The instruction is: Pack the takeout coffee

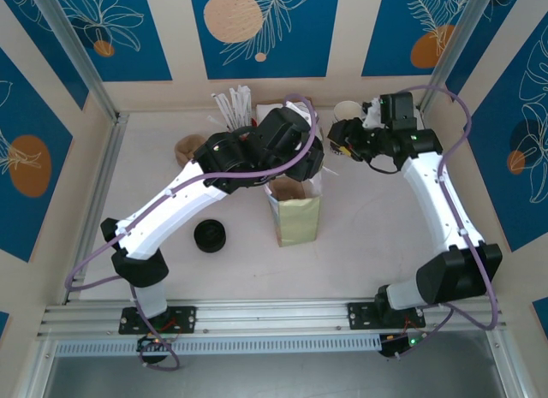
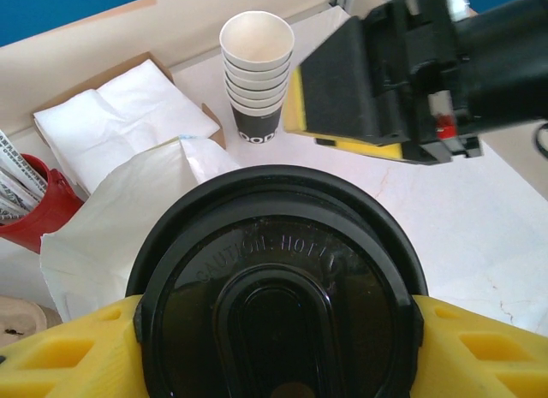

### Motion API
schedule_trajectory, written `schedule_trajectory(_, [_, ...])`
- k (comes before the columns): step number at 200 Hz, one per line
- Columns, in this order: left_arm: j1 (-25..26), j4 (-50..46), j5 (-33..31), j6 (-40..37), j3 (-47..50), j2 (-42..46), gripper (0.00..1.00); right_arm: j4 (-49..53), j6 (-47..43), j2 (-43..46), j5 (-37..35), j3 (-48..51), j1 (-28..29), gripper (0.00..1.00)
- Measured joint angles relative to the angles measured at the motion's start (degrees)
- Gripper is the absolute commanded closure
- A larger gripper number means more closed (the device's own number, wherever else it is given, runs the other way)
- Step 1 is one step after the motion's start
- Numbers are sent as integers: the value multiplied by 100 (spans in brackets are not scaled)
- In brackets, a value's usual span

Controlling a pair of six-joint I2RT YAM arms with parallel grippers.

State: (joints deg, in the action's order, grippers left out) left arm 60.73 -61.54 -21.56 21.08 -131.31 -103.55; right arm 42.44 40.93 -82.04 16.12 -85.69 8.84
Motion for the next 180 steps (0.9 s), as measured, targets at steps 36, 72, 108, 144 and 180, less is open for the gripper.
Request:
schedule_trajectory(36, [0,0,2,0,2,85,35,31,-249,-415,107,-293,251,50])
schedule_trajectory(72, [0,0,-114,0,7,378,35,17,-498,-737,208,-544,409,48])
schedule_trajectory(108, [-15,-2,-306,2,7,525,35,24,-763,-1080,208,-789,581,48])
schedule_trajectory(144, [-79,-48,-387,42,68,520,35,68,-977,-1318,127,-907,699,56])
schedule_trajectory(180, [-168,-63,-404,90,68,466,35,184,-1078,-1408,-131,-933,767,81])
